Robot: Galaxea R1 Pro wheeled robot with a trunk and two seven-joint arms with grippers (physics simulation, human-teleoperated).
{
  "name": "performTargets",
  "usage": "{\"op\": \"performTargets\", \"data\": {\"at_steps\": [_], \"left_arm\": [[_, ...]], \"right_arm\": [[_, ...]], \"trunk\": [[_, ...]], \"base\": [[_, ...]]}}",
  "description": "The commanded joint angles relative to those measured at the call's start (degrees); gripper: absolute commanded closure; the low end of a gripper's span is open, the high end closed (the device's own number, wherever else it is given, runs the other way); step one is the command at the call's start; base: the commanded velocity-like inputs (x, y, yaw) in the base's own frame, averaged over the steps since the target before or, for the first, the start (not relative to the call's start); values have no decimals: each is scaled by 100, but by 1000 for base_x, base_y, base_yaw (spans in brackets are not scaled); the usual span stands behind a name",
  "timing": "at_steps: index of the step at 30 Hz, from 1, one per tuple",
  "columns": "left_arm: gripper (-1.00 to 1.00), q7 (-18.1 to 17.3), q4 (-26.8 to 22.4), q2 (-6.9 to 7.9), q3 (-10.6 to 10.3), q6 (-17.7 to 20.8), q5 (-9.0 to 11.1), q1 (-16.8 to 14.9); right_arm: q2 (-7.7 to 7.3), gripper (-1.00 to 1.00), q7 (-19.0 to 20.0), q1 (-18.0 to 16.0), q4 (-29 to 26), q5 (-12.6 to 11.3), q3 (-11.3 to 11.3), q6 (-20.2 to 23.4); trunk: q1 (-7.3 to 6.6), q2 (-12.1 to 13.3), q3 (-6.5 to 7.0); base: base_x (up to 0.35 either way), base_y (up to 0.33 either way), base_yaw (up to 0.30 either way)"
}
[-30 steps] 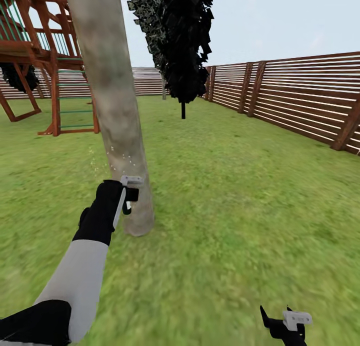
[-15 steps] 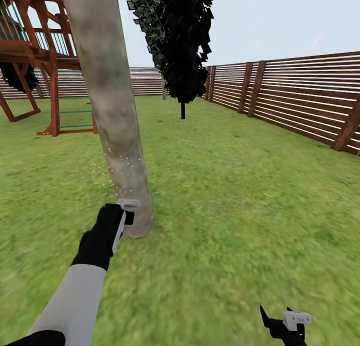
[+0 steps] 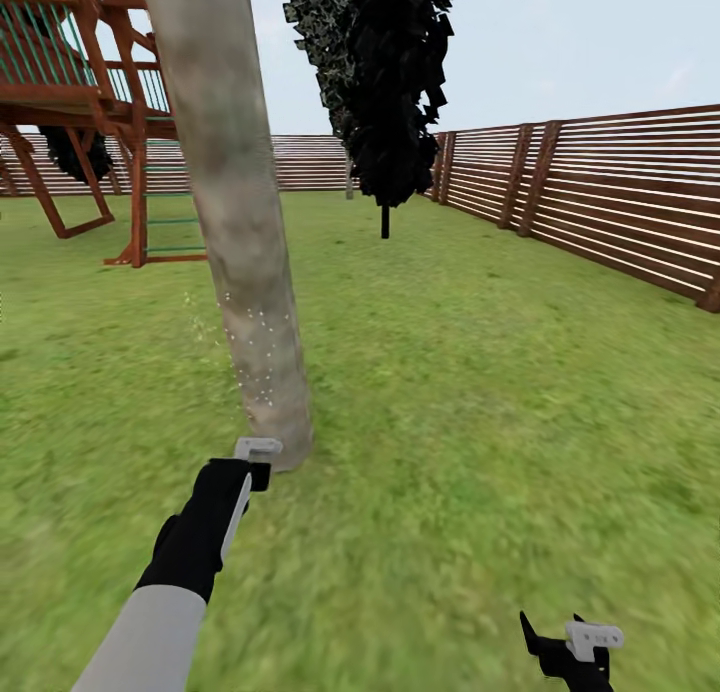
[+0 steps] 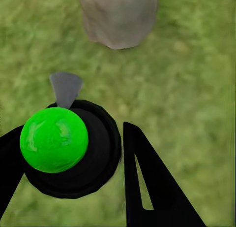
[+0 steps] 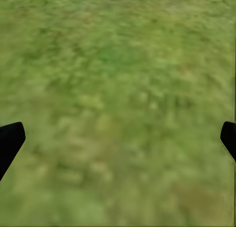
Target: In the garden, pick up the pesticide atomizer on the floor and spray pesticide onto both trees until each tree trunk is fully covered.
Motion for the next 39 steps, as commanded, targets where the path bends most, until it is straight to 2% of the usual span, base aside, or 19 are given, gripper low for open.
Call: {"op": "performTargets", "data": {"at_steps": [1, 4, 7, 13, 15, 19, 27, 32, 36, 39], "left_arm": [[100, 5, -1, -3, 13, 19, -19, -2], [100, 8, -11, 12, 21, 13, -27, 260], [100, 24, -4, 10, 21, 2, -35, 357], [100, 90, 8, 29, 295, -44, -55, 373], [100, 294, 6, 50, 331, -46, -55, 375], [100, 450, 14, 62, 330, -176, -22, 375], [100, 464, 123, 62, 325, -214, -32, 375], [100, 479, 122, 72, 337, -214, -55, 375], [100, 833, 124, 241, 342, -206, -40, 375], [100, 863, 124, 254, 342, -205, -32, 375]], "right_arm": [[0, -100, 47, -5, 4, 12, -49, -15], [0, -100, 47, -3, 4, 12, -49, -18], [0, -100, 47, -6, 4, 11, -50, -16], [0, -100, 47, -3, -2, 12, -49, -15], [0, -100, 47, -5, -4, 12, -50, -15], [0, -100, 49, -1, -4, 12, -49, -15], [0, -100, 48, -3, -5, 12, -50, -24], [0, -100, 49, -3, -4, 12, -49, -24], [0, -100, 48, -4, -4, 12, -49, -24], [0, -100, 47, -4, -4, 12, -51, -24]], "trunk": [[0, -2, -5], [0, -2, -5], [0, -2, -5], [0, -2, -5], [0, -2, -5], [0, -2, -5], [0, -2, -5], [0, -2, -5], [0, -2, -5], [0, -2, -5]], "base": [[79, -270, 36], [111, -270, 9], [139, -269, 65], [142, -269, 226], [143, -269, 50], [144, -269, 7], [161, -256, 1], [158, -254, 198], [156, -253, 274], [181, -239, 277]]}}
